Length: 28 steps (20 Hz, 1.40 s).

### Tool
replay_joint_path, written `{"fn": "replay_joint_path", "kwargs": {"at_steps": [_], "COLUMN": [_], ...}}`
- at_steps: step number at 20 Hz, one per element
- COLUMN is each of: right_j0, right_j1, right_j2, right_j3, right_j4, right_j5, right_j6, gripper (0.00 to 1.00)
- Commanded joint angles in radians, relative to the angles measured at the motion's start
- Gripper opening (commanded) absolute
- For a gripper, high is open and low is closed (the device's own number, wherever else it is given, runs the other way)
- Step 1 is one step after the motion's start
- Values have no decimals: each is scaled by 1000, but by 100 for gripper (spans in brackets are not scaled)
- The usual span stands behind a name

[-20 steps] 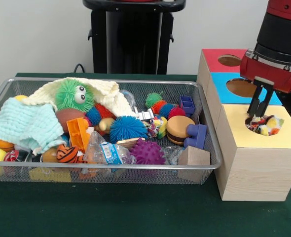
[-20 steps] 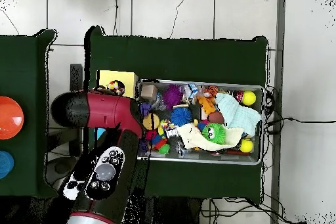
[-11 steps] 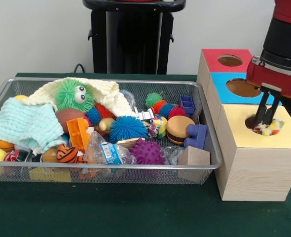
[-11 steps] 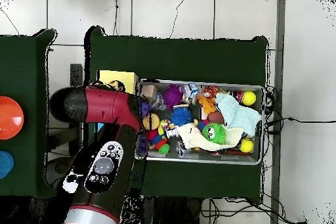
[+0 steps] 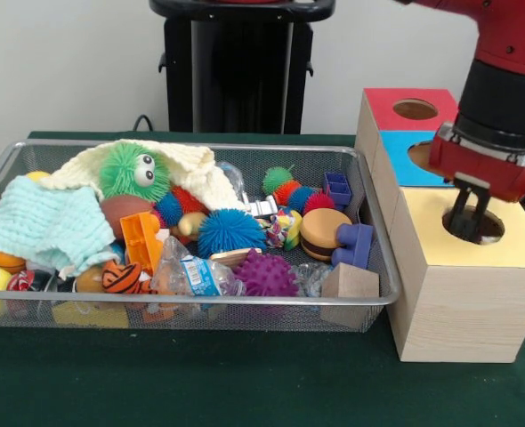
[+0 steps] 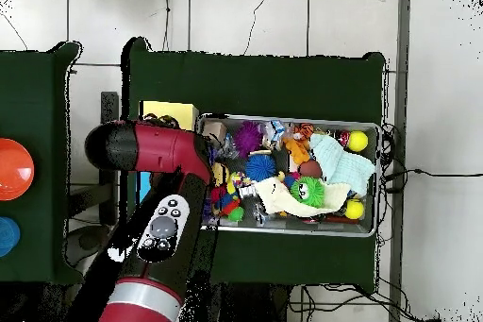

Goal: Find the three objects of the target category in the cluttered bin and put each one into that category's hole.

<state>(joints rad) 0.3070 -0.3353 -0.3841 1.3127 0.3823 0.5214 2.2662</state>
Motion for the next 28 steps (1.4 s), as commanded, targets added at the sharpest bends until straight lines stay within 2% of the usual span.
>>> {"fn": "replay_joint_path", "kwargs": {"at_steps": [1, 6, 20, 22, 25, 26, 28], "right_j0": [-81, -115, -108, -94, -100, -98, -82], "right_j1": [57, 48, 48, 56, 54, 56, 64], "right_j2": [153, 176, 157, 132, 144, 141, 115], "right_j3": [24, 67, 48, 34, 39, 37, 27], "right_j4": [-4, -50, -79, -86, -85, -85, -88], "right_j5": [-143, -199, -172, -174, -178, -178, -180], "right_j6": [97, 56, 58, 64, 61, 62, 74], "gripper": [0, 0, 0, 0, 0, 100, 100]}}
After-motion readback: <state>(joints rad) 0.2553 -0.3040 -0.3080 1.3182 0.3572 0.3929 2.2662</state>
